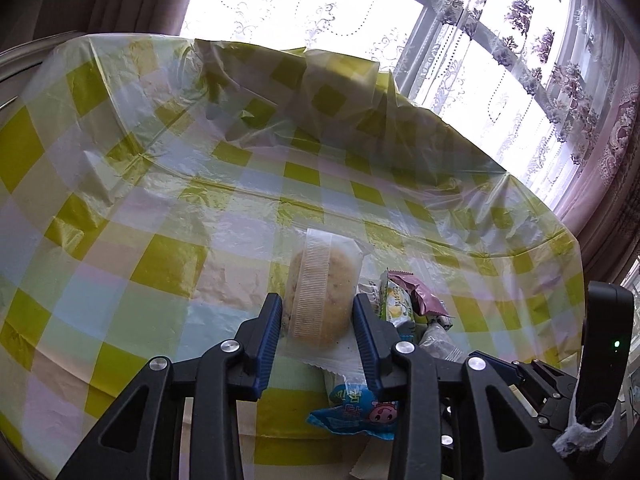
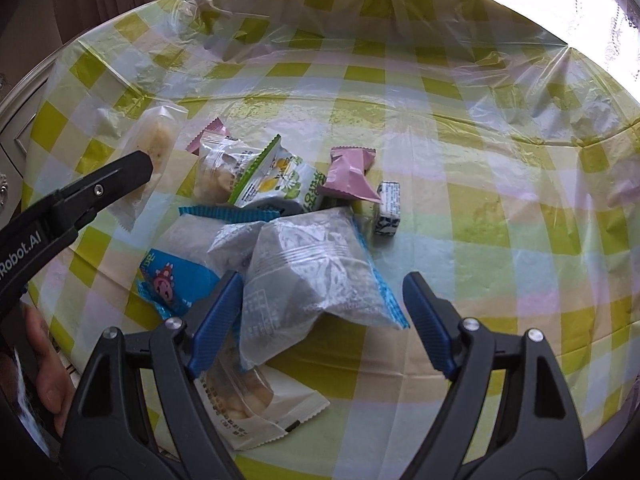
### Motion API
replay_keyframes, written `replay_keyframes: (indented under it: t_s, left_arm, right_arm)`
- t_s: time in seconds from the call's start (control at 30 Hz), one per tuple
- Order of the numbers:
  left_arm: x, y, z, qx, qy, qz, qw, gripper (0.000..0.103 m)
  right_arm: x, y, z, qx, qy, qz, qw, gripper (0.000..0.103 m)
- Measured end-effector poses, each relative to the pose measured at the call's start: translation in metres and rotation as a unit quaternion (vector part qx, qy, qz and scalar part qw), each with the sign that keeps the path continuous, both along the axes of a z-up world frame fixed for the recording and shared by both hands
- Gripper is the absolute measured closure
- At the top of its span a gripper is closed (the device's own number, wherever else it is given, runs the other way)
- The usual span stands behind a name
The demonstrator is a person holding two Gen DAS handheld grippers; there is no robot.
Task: Organize snacks
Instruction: 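Grasp the clear cracker bag with the right gripper while left grasps the round bun bag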
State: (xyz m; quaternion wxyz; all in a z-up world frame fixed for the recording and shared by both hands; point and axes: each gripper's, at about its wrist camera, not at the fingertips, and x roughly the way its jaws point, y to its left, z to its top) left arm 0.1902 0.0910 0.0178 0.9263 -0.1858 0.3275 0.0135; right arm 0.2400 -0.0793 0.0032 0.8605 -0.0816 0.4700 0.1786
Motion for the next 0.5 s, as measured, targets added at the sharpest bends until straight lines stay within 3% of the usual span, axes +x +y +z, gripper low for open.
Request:
replay_keyframes:
  t_s: [0.13, 0.5]
  left_arm:
    - [-0.001, -0.002, -0.001, 0.001, 0.0, -0.001, 1.0, 0.066]
    - [-0.007, -0.011, 0.005, 0.006, -0.018, -0.01, 0.9998, 0.066]
  right_arm:
    - [0.003, 0.002, -0.004, 0.0, 0.002, 0.0, 1.0, 0.035]
    - [-0.001, -0.019, 0.002, 0.026, -0.009, -0.028, 0.999, 0.044]
